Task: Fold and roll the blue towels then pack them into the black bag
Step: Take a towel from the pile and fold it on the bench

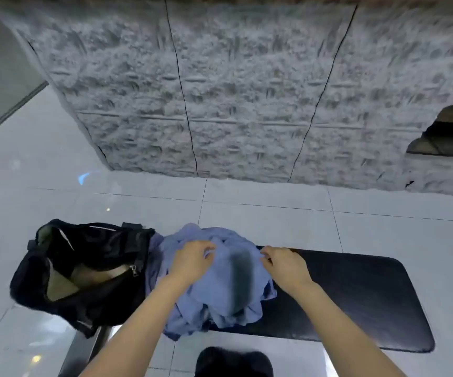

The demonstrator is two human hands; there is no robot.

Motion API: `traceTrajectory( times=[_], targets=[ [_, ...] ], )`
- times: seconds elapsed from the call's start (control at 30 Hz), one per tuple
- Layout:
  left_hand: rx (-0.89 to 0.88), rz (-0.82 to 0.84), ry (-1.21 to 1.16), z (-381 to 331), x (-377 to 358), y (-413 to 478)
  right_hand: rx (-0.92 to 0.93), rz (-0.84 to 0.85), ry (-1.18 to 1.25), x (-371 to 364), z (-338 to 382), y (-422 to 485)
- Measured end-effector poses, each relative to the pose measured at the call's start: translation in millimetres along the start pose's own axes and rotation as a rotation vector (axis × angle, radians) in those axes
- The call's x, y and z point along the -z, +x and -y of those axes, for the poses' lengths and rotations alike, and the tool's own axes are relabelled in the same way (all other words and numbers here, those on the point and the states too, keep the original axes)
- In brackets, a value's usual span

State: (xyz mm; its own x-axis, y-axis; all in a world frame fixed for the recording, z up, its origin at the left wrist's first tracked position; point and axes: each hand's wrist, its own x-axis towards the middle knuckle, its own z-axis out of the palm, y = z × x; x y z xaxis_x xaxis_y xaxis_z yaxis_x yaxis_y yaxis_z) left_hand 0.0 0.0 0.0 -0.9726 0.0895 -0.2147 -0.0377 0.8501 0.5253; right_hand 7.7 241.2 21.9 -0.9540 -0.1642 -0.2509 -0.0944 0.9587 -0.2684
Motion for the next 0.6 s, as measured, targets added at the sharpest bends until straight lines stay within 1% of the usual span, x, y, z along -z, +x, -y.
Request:
traceTrajectory(
  times=[0.03,0.13,0.2,0.23,0.3,0.33,0.4,0.47,0.53,0.6],
  targets=[
    [-0.003,-0.013,-0.013,12,-18,-1,-0.006,0.018,-0.016,-16,-2,-1],
    [0.013,-0.024,-0.042,30,-49,-10,0.004,-0.004,-0.035,-61,-11,-5],
    [-0.029,-0.068,-0.035,37,-67,-22,0.023,-0.027,-0.023,-81,-11,-19],
    [-0.043,-0.103,-0.044,40,-72,-29,0.028,-0.037,-0.006,-88,-12,-27],
    [-0.015,-0.162,-0.096,42,-74,-43,0.031,-0.053,0.021,-90,-10,-45],
    [0.014,-0.167,-0.115,43,-71,-50,0.026,-0.056,0.025,-88,-8,-53],
    [0.034,-0.108,-0.123,45,-64,-62,0.041,-0.073,0.015,-80,-1,-70],
    [-0.043,-0.026,-0.074,48,-57,-69,0.054,-0.111,0.006,-73,6,-79],
    [-0.154,0.019,-0.021,51,-53,-71,0.054,-0.136,0.012,-68,14,-80],
    [-0.212,-0.051,0.003,51,-53,-72,0.061,-0.143,0.028,-69,22,-78]
  ],
)
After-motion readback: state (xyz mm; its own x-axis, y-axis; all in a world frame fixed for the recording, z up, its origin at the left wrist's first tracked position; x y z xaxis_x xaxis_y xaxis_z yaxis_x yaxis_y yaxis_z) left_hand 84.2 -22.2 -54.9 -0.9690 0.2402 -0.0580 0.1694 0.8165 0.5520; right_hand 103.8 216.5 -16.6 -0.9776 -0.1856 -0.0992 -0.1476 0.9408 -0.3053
